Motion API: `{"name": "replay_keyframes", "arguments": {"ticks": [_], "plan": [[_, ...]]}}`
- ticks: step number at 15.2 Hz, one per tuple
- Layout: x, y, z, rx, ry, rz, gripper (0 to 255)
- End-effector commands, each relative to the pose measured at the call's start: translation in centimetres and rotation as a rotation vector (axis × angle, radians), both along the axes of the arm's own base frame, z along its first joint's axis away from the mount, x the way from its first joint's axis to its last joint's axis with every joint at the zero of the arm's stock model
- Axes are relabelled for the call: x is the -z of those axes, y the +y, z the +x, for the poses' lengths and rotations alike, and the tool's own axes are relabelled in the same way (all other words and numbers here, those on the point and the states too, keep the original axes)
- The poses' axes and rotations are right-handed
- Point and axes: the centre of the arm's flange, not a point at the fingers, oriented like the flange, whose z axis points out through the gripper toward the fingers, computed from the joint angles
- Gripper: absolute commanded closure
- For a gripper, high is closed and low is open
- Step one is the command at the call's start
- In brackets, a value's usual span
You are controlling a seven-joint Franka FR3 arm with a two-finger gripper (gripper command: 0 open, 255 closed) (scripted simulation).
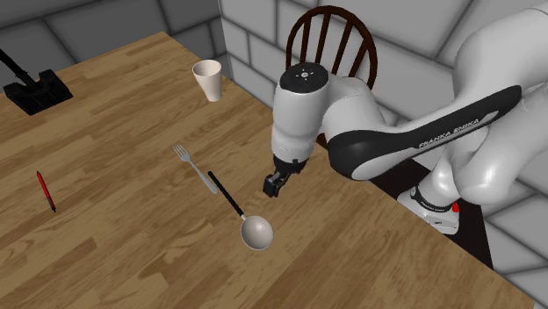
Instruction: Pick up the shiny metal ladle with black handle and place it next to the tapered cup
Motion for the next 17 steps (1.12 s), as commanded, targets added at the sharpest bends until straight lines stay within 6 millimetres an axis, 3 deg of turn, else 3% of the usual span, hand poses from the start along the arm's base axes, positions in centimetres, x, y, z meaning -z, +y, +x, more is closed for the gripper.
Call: {"name": "replay_keyframes", "arguments": {"ticks": [1,10,17], "plan": [[0.5,1.6,1.9,0.033,-0.014,0.001,0],[2.8,7.9,10.9,0.165,-0.075,-0.001,0],[6.0,8.0,11.6,0.169,-0.076,-0.001,0]]}}
